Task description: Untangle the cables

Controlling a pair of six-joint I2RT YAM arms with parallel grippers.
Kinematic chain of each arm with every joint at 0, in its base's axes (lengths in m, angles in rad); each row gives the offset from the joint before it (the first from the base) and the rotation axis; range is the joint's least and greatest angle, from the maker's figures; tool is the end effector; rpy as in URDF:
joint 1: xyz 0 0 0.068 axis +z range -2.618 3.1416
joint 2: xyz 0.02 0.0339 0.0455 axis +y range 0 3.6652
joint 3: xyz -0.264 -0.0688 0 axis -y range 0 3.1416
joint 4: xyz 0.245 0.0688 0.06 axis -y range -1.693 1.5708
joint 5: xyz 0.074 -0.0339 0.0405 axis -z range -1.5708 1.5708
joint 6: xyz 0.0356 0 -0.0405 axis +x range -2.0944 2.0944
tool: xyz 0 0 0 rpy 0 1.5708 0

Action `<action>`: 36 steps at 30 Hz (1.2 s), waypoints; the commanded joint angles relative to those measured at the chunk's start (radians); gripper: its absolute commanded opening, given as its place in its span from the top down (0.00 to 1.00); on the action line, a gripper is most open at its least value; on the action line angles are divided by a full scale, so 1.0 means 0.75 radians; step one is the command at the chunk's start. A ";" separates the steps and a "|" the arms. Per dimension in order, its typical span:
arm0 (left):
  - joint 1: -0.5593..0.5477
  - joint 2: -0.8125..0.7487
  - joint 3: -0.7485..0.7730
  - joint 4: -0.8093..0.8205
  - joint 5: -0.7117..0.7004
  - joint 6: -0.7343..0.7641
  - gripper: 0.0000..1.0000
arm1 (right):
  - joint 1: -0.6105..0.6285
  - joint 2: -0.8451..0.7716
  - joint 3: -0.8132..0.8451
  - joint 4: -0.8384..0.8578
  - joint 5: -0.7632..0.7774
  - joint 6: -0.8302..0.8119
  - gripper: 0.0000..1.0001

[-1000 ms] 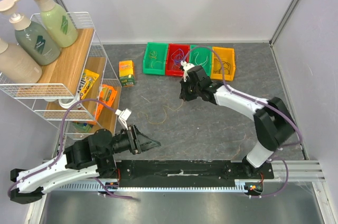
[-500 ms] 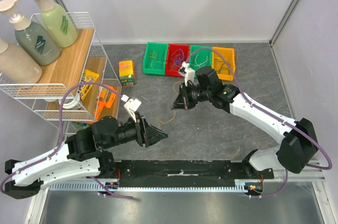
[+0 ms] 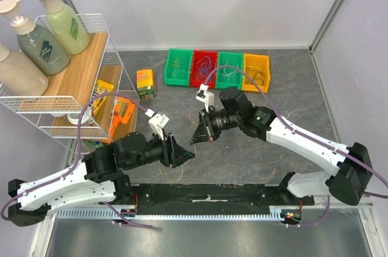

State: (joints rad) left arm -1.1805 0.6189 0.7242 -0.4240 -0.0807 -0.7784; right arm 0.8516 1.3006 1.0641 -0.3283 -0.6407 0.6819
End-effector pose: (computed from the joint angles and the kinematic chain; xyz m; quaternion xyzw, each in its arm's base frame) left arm 0.0583 -0.1342 0.3178 0.1385 0.7981 -0.4678 0.3535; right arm 0.1740 0.2310 0.3140 -0.2217 0.8157 0.5161 0.1381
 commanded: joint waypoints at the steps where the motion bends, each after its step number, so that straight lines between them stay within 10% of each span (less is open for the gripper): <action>1: 0.001 0.001 -0.027 0.005 -0.036 0.009 0.45 | 0.051 -0.043 0.007 0.067 -0.050 0.050 1.00; 12: -0.001 0.085 -0.045 0.038 0.079 -0.005 0.62 | 0.128 -0.035 0.027 0.102 -0.001 0.087 1.00; 18: 0.001 0.014 -0.064 0.046 0.063 -0.003 0.98 | 0.143 -0.030 0.025 0.100 0.016 0.067 1.00; 24: -0.001 -0.150 -0.129 0.121 0.069 -0.075 0.98 | 0.143 -0.047 0.072 -0.125 0.379 -0.234 0.33; 29: 0.001 -0.246 -0.164 0.091 0.085 -0.146 0.98 | 0.143 -0.159 0.042 -0.086 0.549 -0.394 0.18; 36: -0.001 -0.324 -0.203 0.121 0.152 -0.212 0.98 | 0.141 -0.372 -0.063 0.265 0.276 -0.629 0.02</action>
State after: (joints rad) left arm -1.1805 0.3996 0.5880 -0.3950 -0.0143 -0.8795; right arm 0.9565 1.1038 1.0462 -0.3180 -0.3336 0.3653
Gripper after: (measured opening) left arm 0.029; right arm 0.970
